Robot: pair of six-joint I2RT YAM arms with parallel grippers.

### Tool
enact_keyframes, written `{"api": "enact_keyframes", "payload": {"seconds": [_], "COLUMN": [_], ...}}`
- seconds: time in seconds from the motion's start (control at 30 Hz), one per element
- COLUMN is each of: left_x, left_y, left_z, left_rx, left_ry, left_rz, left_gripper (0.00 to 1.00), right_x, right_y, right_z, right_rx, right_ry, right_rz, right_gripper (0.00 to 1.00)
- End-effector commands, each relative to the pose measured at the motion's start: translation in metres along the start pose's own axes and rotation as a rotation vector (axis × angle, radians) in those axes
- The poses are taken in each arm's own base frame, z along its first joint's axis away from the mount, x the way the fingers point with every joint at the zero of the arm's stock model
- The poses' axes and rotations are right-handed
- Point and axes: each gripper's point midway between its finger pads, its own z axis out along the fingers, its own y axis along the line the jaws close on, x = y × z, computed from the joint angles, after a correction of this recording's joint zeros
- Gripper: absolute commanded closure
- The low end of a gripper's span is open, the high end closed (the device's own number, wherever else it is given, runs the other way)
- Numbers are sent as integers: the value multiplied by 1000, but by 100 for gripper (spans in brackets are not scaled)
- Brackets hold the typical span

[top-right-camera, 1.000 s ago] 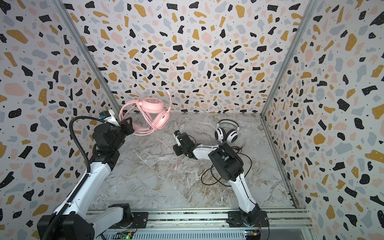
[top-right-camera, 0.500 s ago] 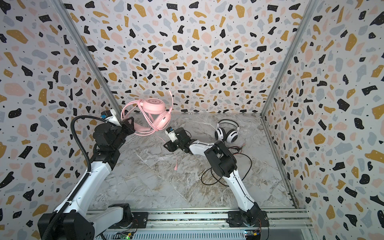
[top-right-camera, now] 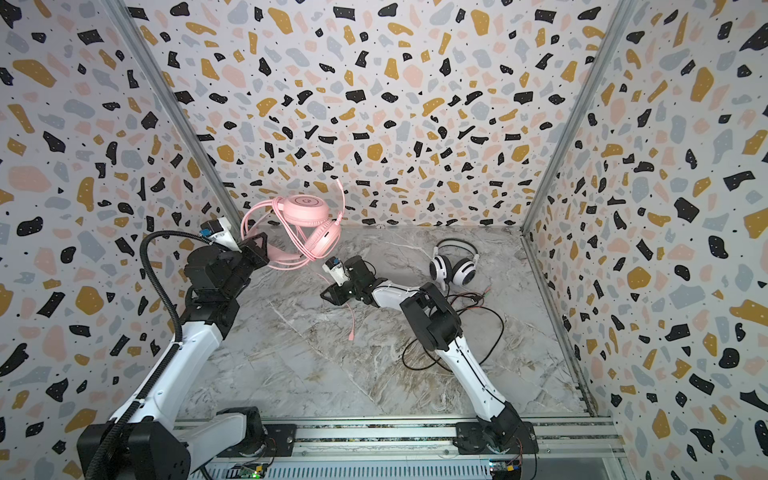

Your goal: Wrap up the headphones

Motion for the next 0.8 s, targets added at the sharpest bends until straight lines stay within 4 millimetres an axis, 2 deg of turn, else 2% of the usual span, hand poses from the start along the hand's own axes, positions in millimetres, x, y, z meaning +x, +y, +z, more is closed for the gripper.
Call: {"api": "enact_keyframes", "payload": {"seconds": [0.0, 0.13, 0.27, 0.37, 0.47, 0.63, 0.77], "left_x": [-35, -35, -35, -34, -34, -35, -36], "left_y": [-24, -16, -5, 3, 10, 23, 29], "left_z": [-5, -2, 1, 4, 3, 1, 0], "left_rx": [102, 86, 52, 38, 2, -72, -96], "left_ry": [-118, -118, -116, -108, -108, -115, -124], "left_rz": [-13, -28, -37, -61, -53, -34, -43], "left_gripper": [100, 100, 100, 100, 100, 100, 100], "right_x": [6, 5, 5, 6, 9, 32, 58], "right_y": [20, 26, 32, 43, 64, 86, 107], "right_z": [-4, -26, -48, -70, -94, -137, -167], "right_rx": [-72, -62, -47, -35, -72, -46, -48], "right_ry": [-9, -86, -117, -129, -147, -159, -149], "right_rz": [26, 34, 47, 38, 22, 4, 6], "right_gripper": [72, 90, 100, 100, 100, 100, 100]}}
